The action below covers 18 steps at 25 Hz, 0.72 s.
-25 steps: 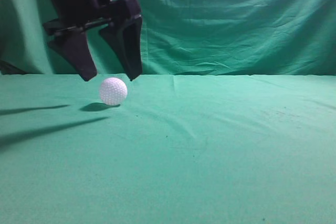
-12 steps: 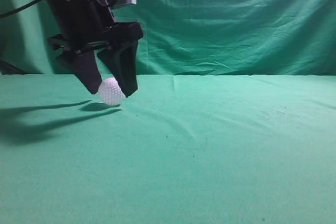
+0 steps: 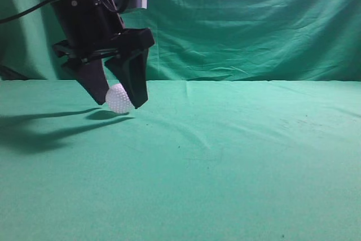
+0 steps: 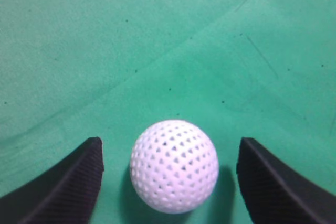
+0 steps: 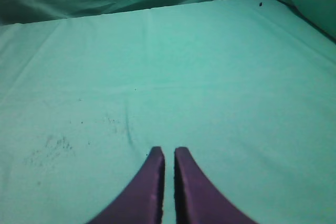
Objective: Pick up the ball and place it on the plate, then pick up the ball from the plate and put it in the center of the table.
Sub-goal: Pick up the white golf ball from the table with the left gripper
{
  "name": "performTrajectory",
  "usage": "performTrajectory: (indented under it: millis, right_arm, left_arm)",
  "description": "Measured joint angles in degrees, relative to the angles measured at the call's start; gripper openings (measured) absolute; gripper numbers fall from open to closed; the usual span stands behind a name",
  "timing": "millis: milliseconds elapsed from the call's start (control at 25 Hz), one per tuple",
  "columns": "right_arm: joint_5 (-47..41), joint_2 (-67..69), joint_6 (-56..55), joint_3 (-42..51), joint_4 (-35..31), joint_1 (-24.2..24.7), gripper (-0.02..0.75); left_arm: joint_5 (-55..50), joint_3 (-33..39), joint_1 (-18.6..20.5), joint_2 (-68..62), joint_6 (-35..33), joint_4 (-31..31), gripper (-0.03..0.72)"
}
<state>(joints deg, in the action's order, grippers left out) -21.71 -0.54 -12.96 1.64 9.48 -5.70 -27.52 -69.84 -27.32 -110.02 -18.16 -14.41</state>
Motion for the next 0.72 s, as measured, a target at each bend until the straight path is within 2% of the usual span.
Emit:
performTrajectory:
  millis: [280, 440, 480, 720]
  right_arm:
    - [0.0, 0.0, 0.0, 0.0, 0.0, 0.0, 0.056]
    - [0.0, 0.0, 0.0, 0.0, 0.0, 0.0, 0.056]
    - [0.0, 0.0, 0.0, 0.0, 0.0, 0.0, 0.056]
    - [0.0, 0.0, 0.0, 0.0, 0.0, 0.0, 0.056]
  left_arm:
    - [0.0, 0.0, 0.0, -0.04, 0.0, 0.0, 0.52]
    - [0.0, 0.0, 0.0, -0.04, 0.0, 0.0, 0.321]
    - [0.0, -0.02, 0.0, -0.04, 0.0, 0.0, 0.302]
    - [-0.69, -0.25, 0.0, -0.04, 0.0, 0.0, 0.313]
